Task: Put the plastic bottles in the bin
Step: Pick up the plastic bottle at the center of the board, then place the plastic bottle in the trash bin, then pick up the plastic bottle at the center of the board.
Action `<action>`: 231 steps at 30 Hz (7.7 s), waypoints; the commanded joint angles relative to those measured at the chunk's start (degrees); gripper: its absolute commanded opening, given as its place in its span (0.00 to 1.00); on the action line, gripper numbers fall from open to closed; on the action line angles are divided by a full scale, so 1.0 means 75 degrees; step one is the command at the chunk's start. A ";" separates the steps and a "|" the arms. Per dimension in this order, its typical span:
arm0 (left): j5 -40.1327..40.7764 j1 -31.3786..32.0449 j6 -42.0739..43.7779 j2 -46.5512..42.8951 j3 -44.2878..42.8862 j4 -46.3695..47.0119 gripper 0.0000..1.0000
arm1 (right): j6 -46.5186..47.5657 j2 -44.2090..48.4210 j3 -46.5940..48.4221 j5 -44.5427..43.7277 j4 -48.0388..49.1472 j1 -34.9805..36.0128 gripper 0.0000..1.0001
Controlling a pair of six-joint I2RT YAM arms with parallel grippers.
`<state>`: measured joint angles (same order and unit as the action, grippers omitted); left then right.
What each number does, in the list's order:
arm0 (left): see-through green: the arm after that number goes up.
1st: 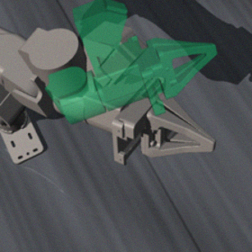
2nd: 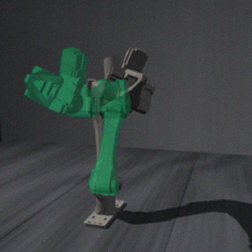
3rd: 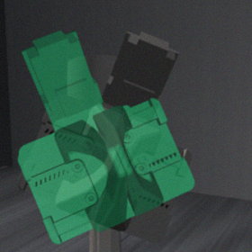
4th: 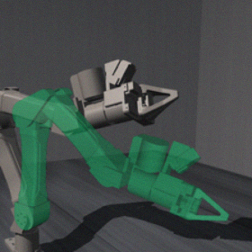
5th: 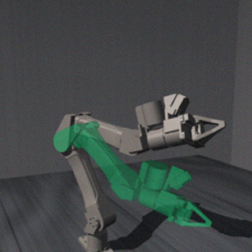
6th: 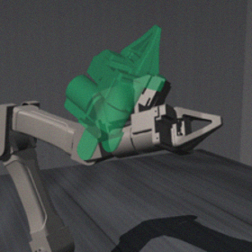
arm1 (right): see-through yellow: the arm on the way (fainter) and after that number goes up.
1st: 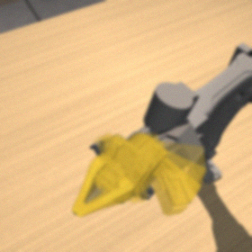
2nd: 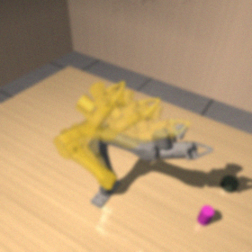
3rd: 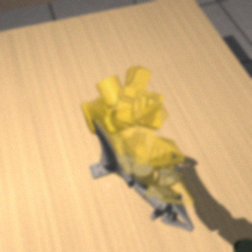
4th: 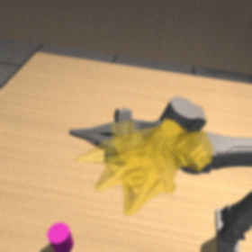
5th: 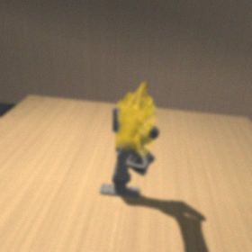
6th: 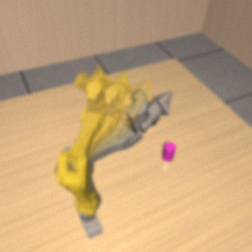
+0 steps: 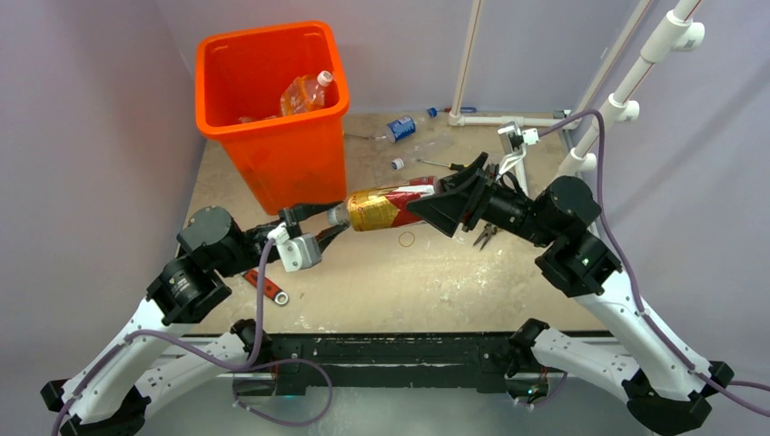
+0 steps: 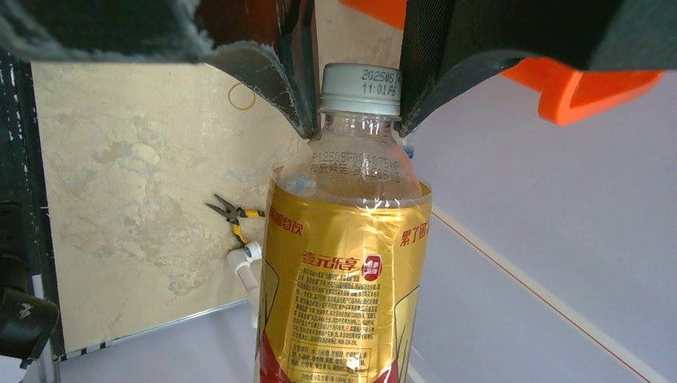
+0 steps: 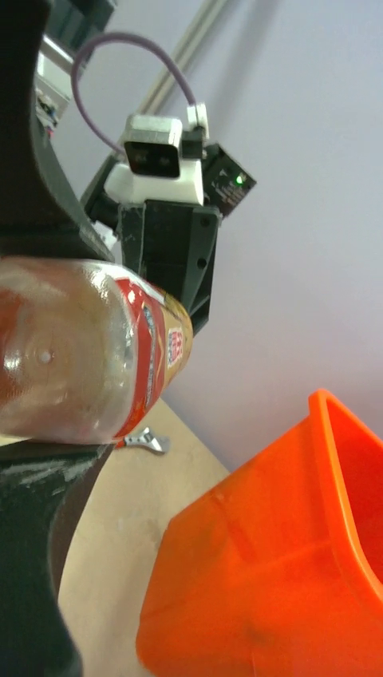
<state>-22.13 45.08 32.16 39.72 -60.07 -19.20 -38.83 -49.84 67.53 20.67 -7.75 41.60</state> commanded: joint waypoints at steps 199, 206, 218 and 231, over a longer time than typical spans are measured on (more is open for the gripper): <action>0.0924 -0.2033 -0.7959 0.0407 0.1829 0.2351 0.99 | 0.2677 -0.5354 -0.0571 -0.8966 -0.0150 -0.1912 0.98; 0.1932 -0.2027 -0.7740 0.0153 0.2185 0.1948 0.99 | 0.2937 -0.5843 -0.0431 -0.8722 -0.0261 -0.2310 0.95; 0.1944 -0.2039 -0.7859 0.0048 0.2364 0.1778 0.99 | 0.2849 -0.6898 0.0160 -0.9064 -0.0761 -0.3493 0.99; 0.1814 -0.2033 -0.7915 0.0059 0.2430 0.1787 0.99 | 0.2539 -0.7283 -0.0126 -0.7798 -0.0524 -0.4327 0.99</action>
<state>-8.27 29.71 -26.46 40.69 -42.26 -6.57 -18.02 -103.20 66.30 -40.64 -12.71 10.96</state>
